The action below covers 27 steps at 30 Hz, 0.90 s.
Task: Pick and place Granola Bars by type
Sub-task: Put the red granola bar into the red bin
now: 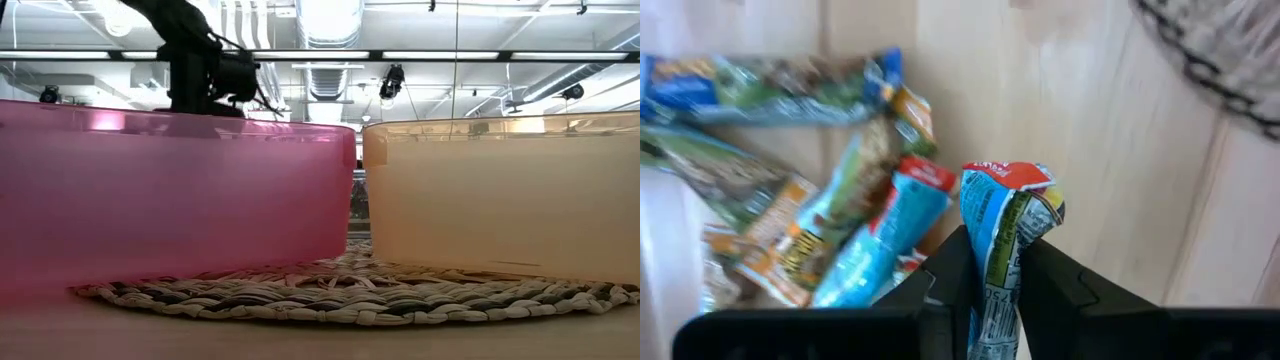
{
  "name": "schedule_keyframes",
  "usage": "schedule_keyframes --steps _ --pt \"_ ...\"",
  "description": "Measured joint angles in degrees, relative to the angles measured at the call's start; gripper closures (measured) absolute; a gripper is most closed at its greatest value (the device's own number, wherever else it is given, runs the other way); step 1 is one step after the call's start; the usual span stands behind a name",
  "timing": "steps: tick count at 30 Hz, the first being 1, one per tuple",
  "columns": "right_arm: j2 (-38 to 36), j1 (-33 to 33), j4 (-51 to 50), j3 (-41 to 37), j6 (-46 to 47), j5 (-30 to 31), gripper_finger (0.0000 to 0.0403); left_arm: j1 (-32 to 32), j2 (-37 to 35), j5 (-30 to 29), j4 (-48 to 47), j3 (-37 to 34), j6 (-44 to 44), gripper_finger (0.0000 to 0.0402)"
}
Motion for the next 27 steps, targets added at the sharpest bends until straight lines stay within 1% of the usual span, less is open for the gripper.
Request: schedule_keyframes --steps 6,13,17,27 --pt "0.0 0.0 0.0 0.0 0.0 0.0 0.0394 -1.7 0.0 0.6 -4.4 4.2 -1.7 0.0351" --pt "0.0 0.0 0.0 0.0 -0.4 0.0 0.0394 -7.3 0.0 1.6 -10.7 10.1 -4.4 0.0351" --pt "0.0 0.0 0.0 0.0 -0.4 0.0 0.0394 -10.9 0.0 1.6 -11.7 13.8 -6.9 0.0351" --pt "0.0 0.0 0.0 0.0 -0.7 -0.3 0.0394 -19.5 0.0 2.2 -12.4 26.5 -13.4 0.0351"
